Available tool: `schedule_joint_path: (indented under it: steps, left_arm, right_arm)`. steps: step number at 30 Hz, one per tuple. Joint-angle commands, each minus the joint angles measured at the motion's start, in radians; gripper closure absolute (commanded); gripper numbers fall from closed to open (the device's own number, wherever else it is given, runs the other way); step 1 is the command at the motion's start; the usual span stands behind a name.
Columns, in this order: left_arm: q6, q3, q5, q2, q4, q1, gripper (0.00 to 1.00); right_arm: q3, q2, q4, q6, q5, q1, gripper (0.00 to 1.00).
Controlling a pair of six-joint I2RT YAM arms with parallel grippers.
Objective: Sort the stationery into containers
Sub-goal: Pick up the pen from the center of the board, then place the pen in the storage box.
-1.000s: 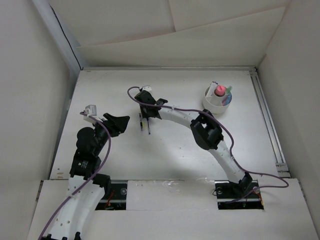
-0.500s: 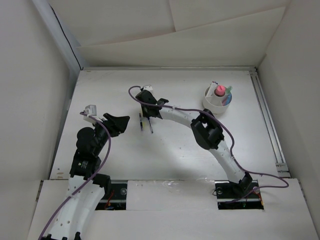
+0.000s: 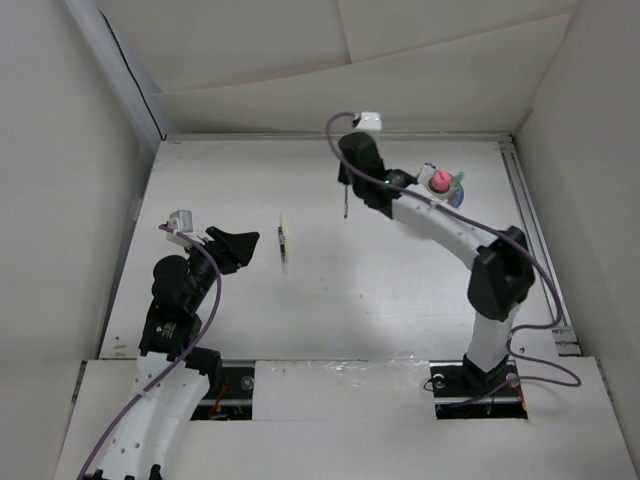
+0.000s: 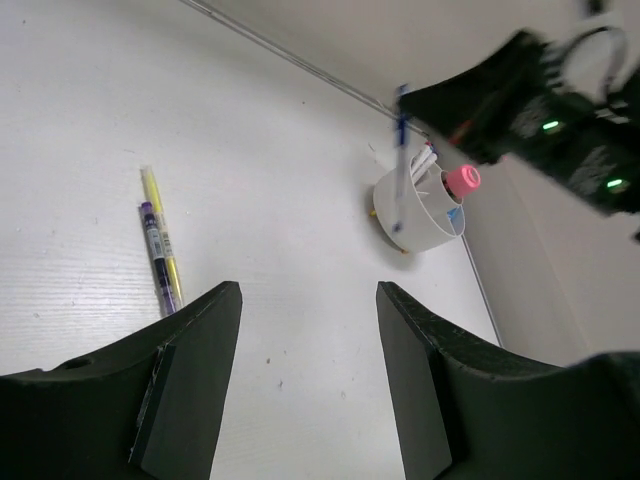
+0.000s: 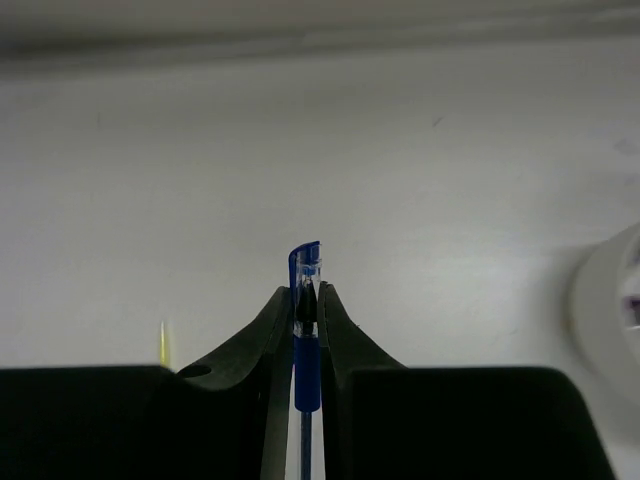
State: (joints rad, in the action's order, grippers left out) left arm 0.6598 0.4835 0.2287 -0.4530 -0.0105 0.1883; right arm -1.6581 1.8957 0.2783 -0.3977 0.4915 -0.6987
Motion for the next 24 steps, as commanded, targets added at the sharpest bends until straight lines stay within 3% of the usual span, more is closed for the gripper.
schedule_joint_path:
  steps: [1, 6, 10, 24]
  left_arm:
    - [-0.002, -0.002, 0.012, 0.010, -0.042, 0.002, 0.47]
    - [-0.002, -0.002, 0.012, 0.019, -0.042, 0.002, 0.47]
    - [-0.002, -0.002, 0.012, 0.019, -0.042, 0.002, 0.47]
    - [-0.002, -0.002, 0.012, 0.019, -0.042, 0.002, 0.47]
  right_arm:
    - [0.053, -0.124, -0.140, 0.080, 0.224, 0.082, 1.00]
    - [0.107, -0.133, -0.301, 0.181, 0.438, 0.206, 1.00]
    - [0.116, -0.100, -0.357, 0.215, 0.450, 0.277, 1.00]
    - [0.227, 0.005, -0.698, 0.488, 0.646, 0.300, 1.00]
